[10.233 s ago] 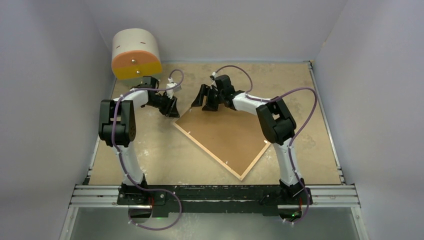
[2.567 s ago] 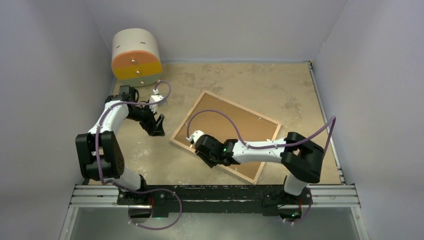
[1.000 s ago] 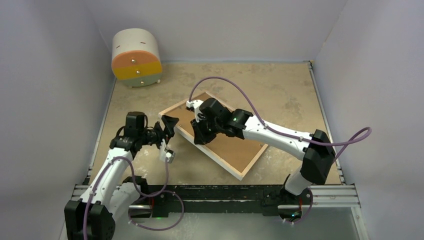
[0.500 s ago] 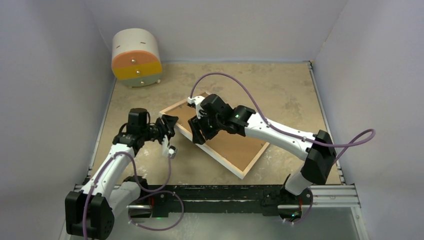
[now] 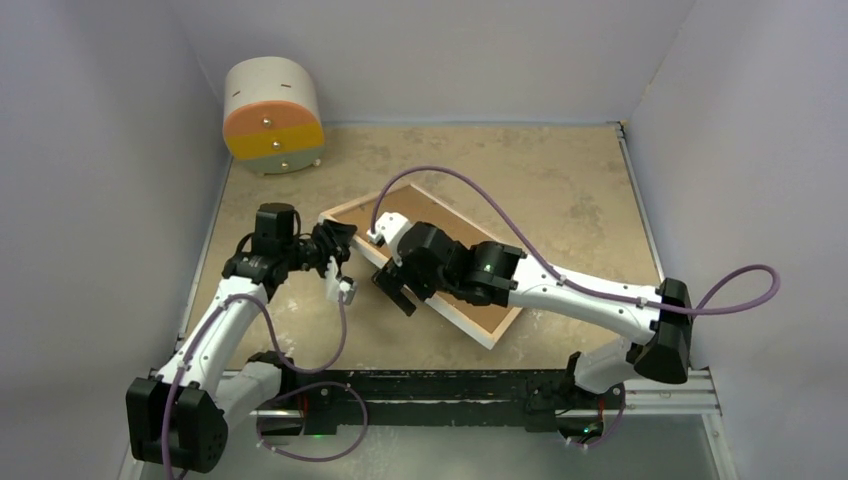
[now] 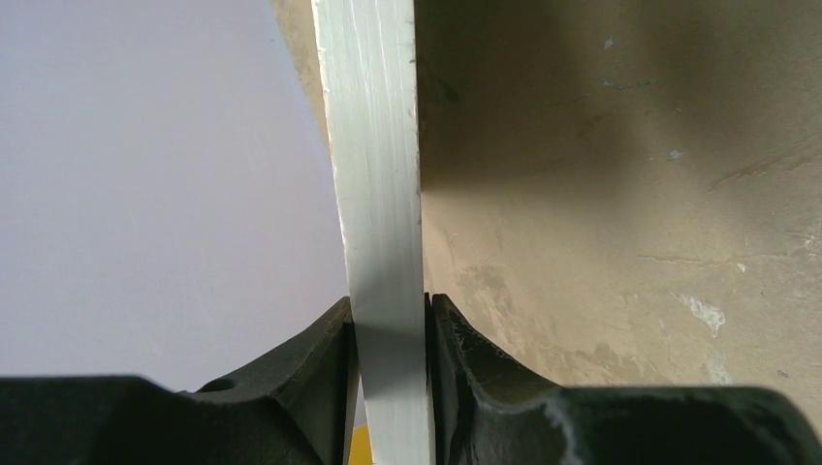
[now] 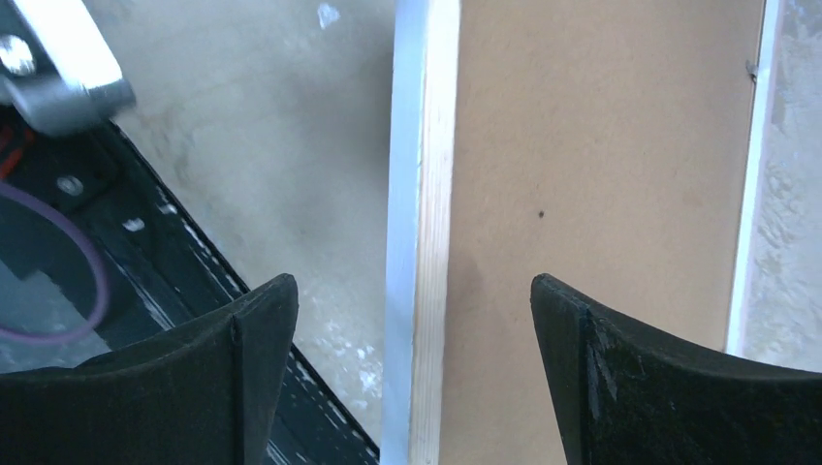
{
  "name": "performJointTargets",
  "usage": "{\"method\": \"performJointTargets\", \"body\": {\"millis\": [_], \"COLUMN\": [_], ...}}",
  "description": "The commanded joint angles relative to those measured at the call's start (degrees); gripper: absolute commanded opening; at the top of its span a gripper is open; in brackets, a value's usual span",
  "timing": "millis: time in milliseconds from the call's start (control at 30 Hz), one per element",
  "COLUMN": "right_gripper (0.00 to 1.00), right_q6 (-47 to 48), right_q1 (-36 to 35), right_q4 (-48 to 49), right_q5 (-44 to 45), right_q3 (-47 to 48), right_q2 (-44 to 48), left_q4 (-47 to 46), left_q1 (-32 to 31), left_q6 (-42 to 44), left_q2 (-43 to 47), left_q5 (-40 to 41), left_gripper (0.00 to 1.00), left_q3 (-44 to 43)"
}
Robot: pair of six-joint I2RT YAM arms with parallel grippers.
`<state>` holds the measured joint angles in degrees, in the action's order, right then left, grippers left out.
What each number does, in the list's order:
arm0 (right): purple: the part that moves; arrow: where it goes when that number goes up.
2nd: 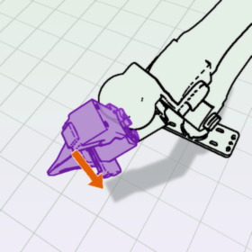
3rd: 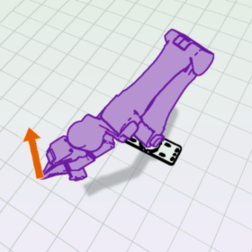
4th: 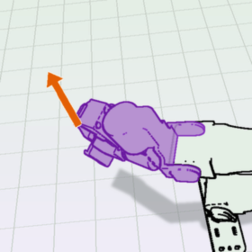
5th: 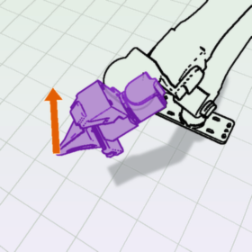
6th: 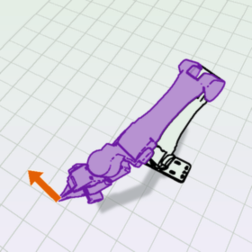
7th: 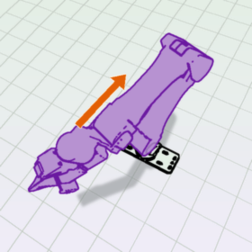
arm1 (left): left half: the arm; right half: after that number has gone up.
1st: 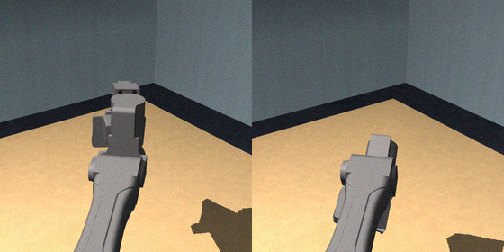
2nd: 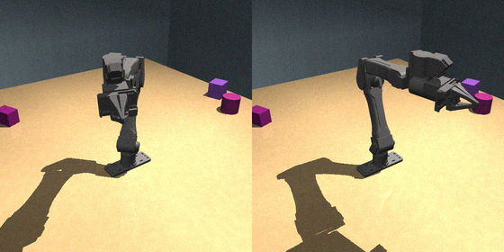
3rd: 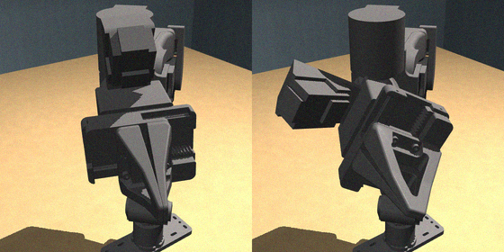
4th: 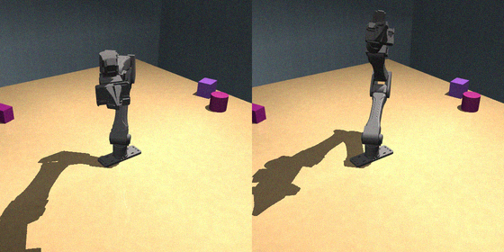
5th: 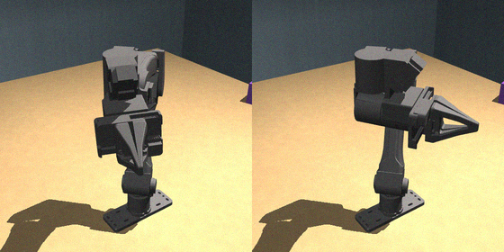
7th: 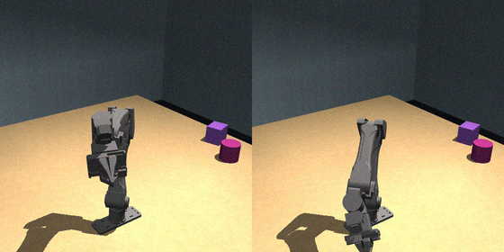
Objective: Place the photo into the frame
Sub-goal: Turn over the photo frame at the center of the board.
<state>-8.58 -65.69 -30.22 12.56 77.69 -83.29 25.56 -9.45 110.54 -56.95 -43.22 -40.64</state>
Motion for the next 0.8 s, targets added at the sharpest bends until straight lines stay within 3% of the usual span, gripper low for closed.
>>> {"method": "performJointTargets", "body": {"millis": [0,267,500,633,700,767], "right_gripper": [0.91,0.81,0.54,0.46,0.41,0.36], "right_q6": [4.76,3.88,1.04,1.22,1.45,1.37], "right_q1": [-3.16,-7.79,-10.59,-11.12,-11.09,-11.12], "right_q4": [-3.28,-7.87,-8.88,-8.13,-8.39,-8.61], "right_q5": [8.73,23.24,36.24,39.68,40.20,40.03], "right_q3": [-1.09,0.66,3.06,4.24,5.53,6.78], "right_q2": [-0.55,-8.36,-10.49,-9.79,-9.87,-9.83], "left_q4": [-1.90,-2.22,1.43,-1.24,-1.63,-1.73], "left_q1": [-0.13,-0.13,-0.13,-0.13,-0.13,-0.13], "left_q6": [-2.43,-4.90,-5.57,-6.63,-6.89,-7.99], "left_q2": [-0.20,-0.69,-2.52,-1.34,-0.88,-0.47], "left_q5": [-2.23,-1.15,0.27,0.01,-0.11,0.11], "left_gripper": [0.31,0.30,0.33,0.49,0.52,0.77], "left_q3": [-4.69,-5.89,-8.34,-7.29,-7.15,-7.46]}}
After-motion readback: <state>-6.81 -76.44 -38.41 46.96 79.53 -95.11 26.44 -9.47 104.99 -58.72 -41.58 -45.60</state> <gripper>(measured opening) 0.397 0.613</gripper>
